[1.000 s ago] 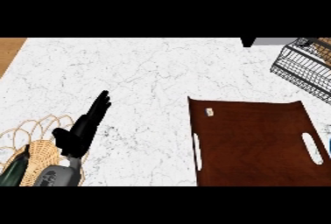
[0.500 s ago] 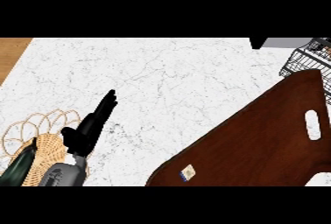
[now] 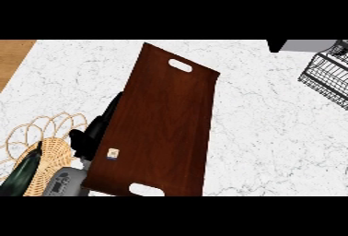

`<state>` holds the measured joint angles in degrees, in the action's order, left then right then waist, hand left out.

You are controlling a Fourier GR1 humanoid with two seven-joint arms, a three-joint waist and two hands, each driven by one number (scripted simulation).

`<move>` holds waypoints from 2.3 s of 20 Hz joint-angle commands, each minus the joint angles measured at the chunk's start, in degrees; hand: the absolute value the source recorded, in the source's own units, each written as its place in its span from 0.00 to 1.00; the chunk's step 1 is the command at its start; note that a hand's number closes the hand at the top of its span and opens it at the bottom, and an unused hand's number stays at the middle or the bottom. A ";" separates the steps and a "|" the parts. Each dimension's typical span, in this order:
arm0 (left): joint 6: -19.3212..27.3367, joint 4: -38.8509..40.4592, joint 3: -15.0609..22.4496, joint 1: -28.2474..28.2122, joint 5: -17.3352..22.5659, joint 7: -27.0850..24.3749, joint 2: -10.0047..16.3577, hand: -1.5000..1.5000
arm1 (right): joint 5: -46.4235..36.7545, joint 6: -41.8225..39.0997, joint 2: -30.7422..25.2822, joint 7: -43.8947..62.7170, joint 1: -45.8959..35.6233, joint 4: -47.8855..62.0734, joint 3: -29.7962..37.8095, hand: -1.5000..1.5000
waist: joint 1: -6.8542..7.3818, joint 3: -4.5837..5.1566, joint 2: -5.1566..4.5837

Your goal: Pick the lemon from the tray and place it in the tiered basket

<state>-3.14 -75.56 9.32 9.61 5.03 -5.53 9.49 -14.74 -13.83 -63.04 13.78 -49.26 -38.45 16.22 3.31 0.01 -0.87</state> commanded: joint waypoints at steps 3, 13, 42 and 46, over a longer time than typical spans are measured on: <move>-1.20 -1.39 -0.33 -2.53 0.26 -1.79 0.25 0.50 | -5.09 3.06 5.76 -1.95 -9.14 9.01 -3.95 1.00 | -0.07 -0.05 0.09; 1.59 -2.74 0.67 -1.29 -1.35 1.92 -2.50 0.50 | -6.05 5.09 12.56 -2.90 -18.34 19.64 -2.61 1.00 | -0.34 -0.08 0.04; -1.93 -4.00 -3.23 -0.81 0.89 3.77 0.46 0.50 | 6.36 27.95 -5.74 -4.39 -10.90 23.83 16.30 0.00 | -2.63 -0.22 0.35; -1.23 -1.58 -3.89 -2.77 -0.06 0.43 0.26 0.50 | 12.21 22.23 -11.07 -10.44 -4.24 25.76 22.76 0.00 | -3.53 -0.22 0.48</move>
<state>-3.86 -78.56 6.46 7.03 4.60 -4.43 9.25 -6.32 10.78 -69.54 7.53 -57.81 -13.58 34.48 0.39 -0.20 -0.49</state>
